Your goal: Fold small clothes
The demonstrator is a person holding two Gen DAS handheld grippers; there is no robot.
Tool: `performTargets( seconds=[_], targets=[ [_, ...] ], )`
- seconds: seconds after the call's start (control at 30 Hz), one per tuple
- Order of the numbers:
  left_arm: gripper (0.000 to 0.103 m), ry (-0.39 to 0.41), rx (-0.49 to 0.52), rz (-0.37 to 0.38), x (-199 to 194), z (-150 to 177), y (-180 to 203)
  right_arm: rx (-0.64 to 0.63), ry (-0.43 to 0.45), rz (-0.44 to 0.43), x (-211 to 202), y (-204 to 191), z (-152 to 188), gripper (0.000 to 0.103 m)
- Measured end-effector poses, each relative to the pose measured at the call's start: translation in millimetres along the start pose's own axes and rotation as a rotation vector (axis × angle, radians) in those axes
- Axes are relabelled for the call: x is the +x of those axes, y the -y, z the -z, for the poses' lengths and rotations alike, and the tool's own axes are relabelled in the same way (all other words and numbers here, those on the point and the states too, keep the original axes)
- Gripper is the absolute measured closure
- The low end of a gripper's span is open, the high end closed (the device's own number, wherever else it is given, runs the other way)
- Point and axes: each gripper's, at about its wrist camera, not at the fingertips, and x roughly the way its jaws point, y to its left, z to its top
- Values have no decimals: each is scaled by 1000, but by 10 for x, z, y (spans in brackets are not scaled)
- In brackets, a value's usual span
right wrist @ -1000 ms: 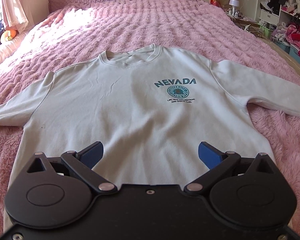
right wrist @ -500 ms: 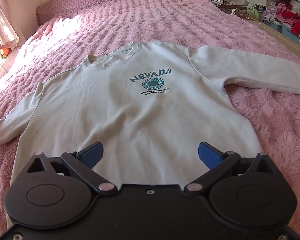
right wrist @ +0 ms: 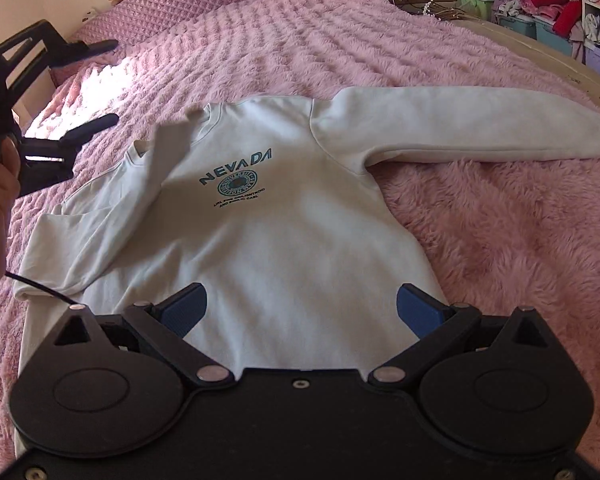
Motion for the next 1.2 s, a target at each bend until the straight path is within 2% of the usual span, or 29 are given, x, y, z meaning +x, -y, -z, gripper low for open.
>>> performTargets(
  seconds=[0.03, 0.1, 0.23, 0.33, 0.4, 0.47, 0.53, 0.57, 0.6, 0.63, 0.67, 0.73, 0.8, 0.87, 0.97, 1.0, 1.07, 1.13, 1.2],
  targets=[
    [38, -24, 8, 7, -6, 71, -69, 1, 7, -10, 33, 50, -36, 0],
    [36, 16, 42, -5, -216, 79, -160, 25, 17, -60, 114, 119, -115, 0],
    [30, 181, 89, -171, -1029, -271, -557, 153, 27, -241, 512, 170, -333, 5],
    [29, 262, 54, -310, -1576, -557, -937, 185, 37, -261, 933, 66, -503, 14],
    [29, 295, 39, -381, -1851, -625, -1140, 232, -11, -286, 1255, -13, -602, 20],
    [29, 311, 9, -423, -2069, -665, -1325, 255, -50, -291, 1522, -91, -666, 20],
    [29, 316, -27, -444, -2176, -691, -1450, 218, -52, -275, 1688, -230, -699, 20],
    [29, 307, -39, -445, -2168, -715, -1513, 202, -49, -285, 1712, -298, -705, 20],
    [29, 301, -43, -449, -2169, -705, -1554, 181, -47, -299, 1730, -357, -722, 30],
    [28, 298, -44, -458, -2158, -694, -1584, 158, -49, -304, 1740, -417, -742, 47],
    [28, 288, -45, -464, -2166, -656, -1605, 132, -50, -269, 1728, -471, -763, 53],
    [27, 276, -48, -463, -2131, -628, -1639, 97, -40, -209, 1691, -464, -840, 91],
    [27, 265, -50, -452, -2040, -626, -1659, 139, -16, -254, 1558, -295, -914, 98],
    [27, 256, -36, -444, -1980, -620, -1605, 161, 53, -287, 1341, -97, -993, 102],
    [24, 248, -12, -439, -1912, -593, -1547, 149, 145, -193, 1139, 103, -1098, 101],
    [23, 244, -13, -440, -1889, -585, -1548, 164, 144, -201, 1146, 187, -1129, 101],
    [23, 225, -8, -444, -1831, -565, -1563, 191, 80, -212, 1274, 323, -1146, 101],
    [23, 211, 9, -466, -1780, -549, -1561, 77, 55, -137, 1402, 229, -1063, 101],
    [23, 210, 9, -492, -1736, -574, -1613, 66, 50, -117, 1462, 207, -985, 101]
  ],
)
